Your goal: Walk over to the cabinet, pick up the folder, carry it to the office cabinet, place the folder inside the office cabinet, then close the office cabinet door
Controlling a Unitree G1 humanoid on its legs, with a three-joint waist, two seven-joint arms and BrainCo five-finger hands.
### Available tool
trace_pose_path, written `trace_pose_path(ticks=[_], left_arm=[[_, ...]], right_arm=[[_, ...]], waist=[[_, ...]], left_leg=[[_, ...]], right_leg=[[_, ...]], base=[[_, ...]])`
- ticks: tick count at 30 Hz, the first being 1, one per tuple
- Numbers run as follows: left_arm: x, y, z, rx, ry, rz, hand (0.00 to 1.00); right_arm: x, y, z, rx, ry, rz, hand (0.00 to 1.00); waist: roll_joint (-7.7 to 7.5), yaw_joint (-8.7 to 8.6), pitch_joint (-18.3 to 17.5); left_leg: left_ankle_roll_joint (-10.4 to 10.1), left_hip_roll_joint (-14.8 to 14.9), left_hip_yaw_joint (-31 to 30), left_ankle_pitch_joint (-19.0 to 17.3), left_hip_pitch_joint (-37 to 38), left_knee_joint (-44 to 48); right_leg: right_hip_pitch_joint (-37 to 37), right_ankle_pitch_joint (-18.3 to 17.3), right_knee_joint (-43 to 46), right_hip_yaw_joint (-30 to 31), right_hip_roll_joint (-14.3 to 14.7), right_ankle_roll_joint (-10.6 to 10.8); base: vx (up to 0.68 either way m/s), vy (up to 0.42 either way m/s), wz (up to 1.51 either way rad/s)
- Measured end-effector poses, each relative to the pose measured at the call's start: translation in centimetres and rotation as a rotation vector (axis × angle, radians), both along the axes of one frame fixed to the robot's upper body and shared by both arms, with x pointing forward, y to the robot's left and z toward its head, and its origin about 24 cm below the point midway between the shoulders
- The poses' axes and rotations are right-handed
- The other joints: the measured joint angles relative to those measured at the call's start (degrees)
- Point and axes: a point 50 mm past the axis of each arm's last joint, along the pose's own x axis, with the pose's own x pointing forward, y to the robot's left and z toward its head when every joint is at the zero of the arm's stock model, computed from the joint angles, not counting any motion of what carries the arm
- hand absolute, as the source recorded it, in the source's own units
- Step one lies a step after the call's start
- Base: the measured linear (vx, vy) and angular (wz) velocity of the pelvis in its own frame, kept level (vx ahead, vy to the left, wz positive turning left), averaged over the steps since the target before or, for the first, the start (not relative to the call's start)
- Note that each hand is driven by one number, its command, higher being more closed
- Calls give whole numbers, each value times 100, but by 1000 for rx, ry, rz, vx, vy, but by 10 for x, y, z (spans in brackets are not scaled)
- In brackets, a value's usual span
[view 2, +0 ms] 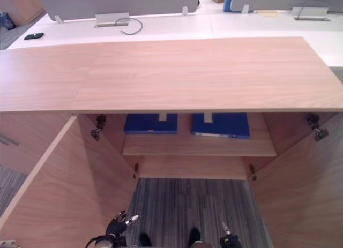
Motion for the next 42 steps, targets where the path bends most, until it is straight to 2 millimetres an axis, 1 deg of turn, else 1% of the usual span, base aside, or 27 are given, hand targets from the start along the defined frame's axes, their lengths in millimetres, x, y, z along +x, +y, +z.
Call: trace_pose_path(ticks=[2,5,10,12,13,14,15,16,17,18,21,24,25,26,27,29,32,34,37,38,39,40,41,42], left_arm=[[-2,4,-2,16,25,2,0],[-7,8,-5,30,58,4,0],[-14,13,-8,47,96,0,0],[-16,18,-8,60,99,9,0],[-13,22,-6,71,87,13,0],[-12,23,-6,75,84,15,0],[-8,24,-4,79,66,18,0],[-7,24,-4,79,63,19,0],[-4,23,-3,75,53,22,0],[-1,22,-2,73,44,27,0],[1,21,-2,71,40,31,0],[3,20,-1,68,33,36,0],[3,19,-2,64,35,43,0],[3,21,-2,63,34,56,0],[2,21,-2,62,36,63,0],[-7,19,-5,52,59,82,0],[-13,19,-9,45,94,92,0],[-16,19,-10,43,107,105,0],[-17,19,-11,39,111,115,0],[-14,19,-11,36,109,117,0],[-13,18,-11,34,110,117,0],[-12,17,-11,30,106,117,0],[-11,18,-11,32,104,113,0],[-9,20,-10,40,103,104,0]], right_arm=[[-2,1,-1,15,27,-54,0],[-1,2,-2,21,37,-66,0],[4,5,-2,14,45,-3,0],[9,9,-2,0,51,87,0],[13,12,-1,-15,55,157,0],[14,12,-1,-23,56,180,0],[18,12,0,-37,56,217,0],[19,12,1,-45,57,238,0],[18,11,1,-62,62,266,0],[16,11,1,-78,73,303,0],[11,10,0,-88,93,332,0],[9,9,0,-118,116,430,0],[9,9,0,-127,123,457,0],[7,9,0,-127,128,466,0],[5,10,0,-127,134,476,0],[-1,10,-1,-131,143,500,0],[-4,10,-1,-132,140,506,0],[-7,10,-1,-129,148,506,0],[-6,11,-1,-132,148,528,0],[-1,11,0,-147,141,573,0],[4,11,1,-157,133,592,0],[12,10,3,-172,114,609,0],[16,10,4,-177,105,613,0],[20,10,4,-181,97,621,0]], waist=[[-8,-31,-7],[-22,-72,-11],[-76,-108,-8],[-147,-92,61],[-179,-67,122],[-171,-62,147],[-138,-34,257],[-130,-31,304],[-113,-17,377],[-117,9,430],[-113,20,448],[-103,67,468],[-99,64,504],[-137,67,537],[-152,70,516],[-145,72,324],[-130,46,177],[-157,49,88],[-165,44,93],[-157,54,117],[-135,72,140],[-101,82,204],[-102,83,219],[-97,83,245]], left_leg=[[-6,-28,-17,-16,23,1],[-15,-27,-41,-40,124,0],[6,-29,-59,-78,192,23],[-24,79,-43,-364,58,571],[11,282,-50,-758,-218,1380],[69,398,-99,-930,-361,1794],[177,649,-349,-1180,-687,2739],[215,725,-455,-1233,-772,3027],[207,813,-656,-1280,-878,3428],[189,835,-820,-1291,-922,3631],[99,805,-960,-1349,-916,3597],[12,649,-960,-1412,-858,3155],[19,552,-950,-1445,-682,2743],[49,434,-916,-1438,-494,2386],[66,399,-885,-1406,-435,2275],[122,204,-734,-1284,-271,1871],[135,28,-636,-1101,-104,1472],[148,-44,-637,-1039,-91,1359],[148,-78,-632,-1027,47,1305],[183,-63,-588,-1090,71,1365],[194,-28,-535,-1132,55,1445],[246,46,-437,-1233,29,1578],[246,77,-353,-1276,12,1635],[293,164,-158,-1319,9,1664]], right_leg=[[93,61,-152,4,35,-3],[268,123,-314,5,87,-13],[407,203,-474,25,118,-31],[440,202,-478,98,118,-46],[448,158,-416,177,133,-102],[453,138,-384,217,150,-126],[511,120,-250,327,236,-135],[536,112,-204,353,264,-147],[586,77,-105,403,297,-169],[618,48,-42,443,308,-167],[537,18,62,485,303,-132],[235,-17,317,487,199,-81],[189,-6,344,489,157,-55],[206,18,304,514,121,-23],[235,39,258,532,94,5],[251,164,53,633,-39,92],[268,294,-130,676,-128,117],[269,345,-212,680,-142,157],[401,368,-302,689,-143,161],[362,368,-218,748,-137,161],[285,368,-93,773,-125,160],[66,370,233,784,-79,160],[-49,375,387,779,-63,155],[-236,479,519,705,-49,90]], base=[[0,0,0],[-10,-22,-1],[-45,-16,-3],[-80,-29,-15],[-56,-35,-26],[-39,-53,-44],[-4,-39,-37],[-17,-27,-39],[-36,9,-24],[-35,20,-22],[-37,64,-8],[-38,108,4],[-61,155,1],[-51,130,-1],[-58,122,-11],[-12,92,-21],[63,76,-14],[88,45,2],[97,34,-5],[51,31,-25],[-15,38,-54],[-61,33,-57],[-112,44,-83],[-97,28,-63]])
